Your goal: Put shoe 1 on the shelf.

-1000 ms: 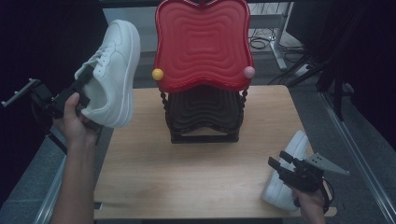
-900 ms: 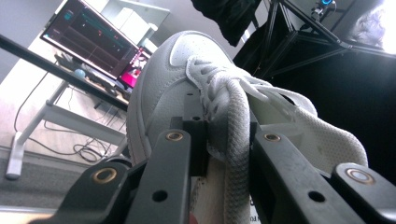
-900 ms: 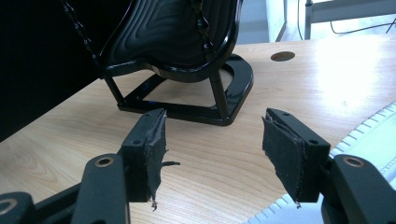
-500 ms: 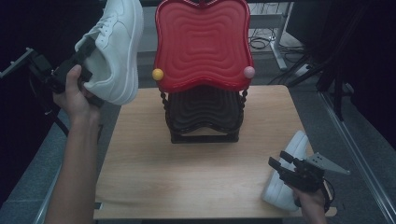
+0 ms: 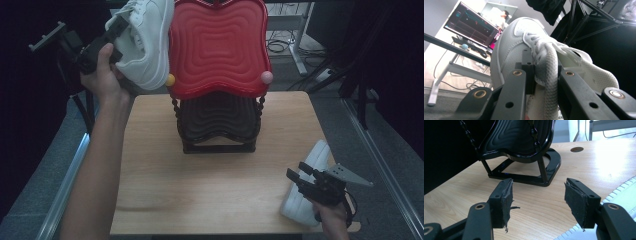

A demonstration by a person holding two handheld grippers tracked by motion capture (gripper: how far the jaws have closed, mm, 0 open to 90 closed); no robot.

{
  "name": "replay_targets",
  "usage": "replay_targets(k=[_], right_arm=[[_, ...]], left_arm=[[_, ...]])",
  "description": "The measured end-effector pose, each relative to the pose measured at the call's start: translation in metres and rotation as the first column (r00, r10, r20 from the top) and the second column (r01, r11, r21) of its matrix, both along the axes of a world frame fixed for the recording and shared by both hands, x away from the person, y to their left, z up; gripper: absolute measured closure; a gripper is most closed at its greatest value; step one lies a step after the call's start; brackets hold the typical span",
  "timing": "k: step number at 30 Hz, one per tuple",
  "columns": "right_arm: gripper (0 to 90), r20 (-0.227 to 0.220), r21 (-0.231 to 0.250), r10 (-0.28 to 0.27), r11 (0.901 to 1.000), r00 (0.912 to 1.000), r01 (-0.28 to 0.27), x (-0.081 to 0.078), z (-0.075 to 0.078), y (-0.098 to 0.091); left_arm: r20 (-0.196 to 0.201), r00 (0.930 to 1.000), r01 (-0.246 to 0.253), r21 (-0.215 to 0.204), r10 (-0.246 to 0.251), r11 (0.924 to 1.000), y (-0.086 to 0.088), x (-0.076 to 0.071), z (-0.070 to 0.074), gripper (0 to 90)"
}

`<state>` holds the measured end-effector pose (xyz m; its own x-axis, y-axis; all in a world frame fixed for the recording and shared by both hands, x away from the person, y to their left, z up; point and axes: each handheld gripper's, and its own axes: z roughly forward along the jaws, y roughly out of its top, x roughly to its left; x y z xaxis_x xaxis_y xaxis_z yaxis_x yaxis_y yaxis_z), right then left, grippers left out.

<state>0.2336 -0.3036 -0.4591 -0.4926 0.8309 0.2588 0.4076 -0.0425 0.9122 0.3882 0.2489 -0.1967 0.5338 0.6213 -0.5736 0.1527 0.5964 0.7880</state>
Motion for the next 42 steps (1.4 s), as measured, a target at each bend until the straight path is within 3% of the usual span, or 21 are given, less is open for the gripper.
replay_targets(k=[8,14,21,30,34,35,39,42], right_arm=[[38.9,0.002,0.011,0.004,0.9999,1.0000,-0.004,-0.002,0.001,0.003],[38.9,0.003,0.006,0.017,0.9998,0.9999,-0.017,-0.002,0.001,0.006],[38.9,-0.001,0.015,0.018,0.9997,0.9998,-0.018,-0.001,-0.001,0.004],[38.9,0.001,0.018,0.011,0.9998,0.9999,-0.012,-0.001,0.000,0.003],[38.7,-0.001,0.016,0.019,0.9997,0.9998,-0.019,-0.001,0.000,0.005],[38.6,0.001,0.017,0.021,0.9996,0.9998,-0.021,-0.002,0.000,0.006],[38.5,0.002,0.021,0.026,0.9994,0.9997,-0.026,-0.002,0.001,0.008],[38.4,-0.001,0.019,0.028,0.9994,0.9996,-0.028,-0.002,0.000,0.008]], left_arm=[[0.017,0.9998,0.010,0.043,-0.011,0.9990,-0.035,0.013,0.010,81.2],[-0.009,0.9998,-0.015,0.100,0.016,0.9949,-0.062,0.030,0.009,81.2],[-0.008,0.9956,-0.092,0.146,0.094,0.9850,-0.073,0.043,0.001,81.3],[-0.012,0.9933,-0.111,0.185,0.115,0.9765,-0.082,0.047,-0.003,81.1],[-0.011,0.9921,-0.120,0.218,0.125,0.9685,-0.086,0.049,-0.006,81.0],[-0.014,0.9912,-0.124,0.237,0.131,0.9635,-0.087,0.050,-0.008,80.9],[-0.008,0.9901,-0.134,0.250,0.140,0.9590,-0.090,0.049,-0.008,80.3],[-0.004,0.9875,-0.148,0.309,0.157,0.9393,-0.097,0.048,-0.006,79.3]])
